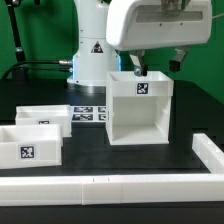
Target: Assemble drawer
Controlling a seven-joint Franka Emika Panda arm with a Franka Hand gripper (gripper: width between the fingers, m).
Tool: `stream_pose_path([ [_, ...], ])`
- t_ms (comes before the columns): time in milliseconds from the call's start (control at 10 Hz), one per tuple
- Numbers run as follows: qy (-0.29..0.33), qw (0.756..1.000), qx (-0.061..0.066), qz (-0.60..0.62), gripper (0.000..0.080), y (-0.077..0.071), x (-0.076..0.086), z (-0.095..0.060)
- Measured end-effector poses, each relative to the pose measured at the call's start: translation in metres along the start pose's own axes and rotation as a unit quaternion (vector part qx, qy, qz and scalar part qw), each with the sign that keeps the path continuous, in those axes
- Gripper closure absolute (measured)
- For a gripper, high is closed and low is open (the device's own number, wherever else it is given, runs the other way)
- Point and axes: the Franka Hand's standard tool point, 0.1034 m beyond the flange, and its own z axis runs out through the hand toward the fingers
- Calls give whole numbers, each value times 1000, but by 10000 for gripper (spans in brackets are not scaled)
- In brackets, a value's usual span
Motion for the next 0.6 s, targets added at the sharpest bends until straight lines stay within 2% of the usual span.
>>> stream_pose_path([
  [400, 0, 1000, 0, 16, 150, -2, -1, 0],
  [600, -9, 993, -3, 116, 150, -23, -19, -2],
])
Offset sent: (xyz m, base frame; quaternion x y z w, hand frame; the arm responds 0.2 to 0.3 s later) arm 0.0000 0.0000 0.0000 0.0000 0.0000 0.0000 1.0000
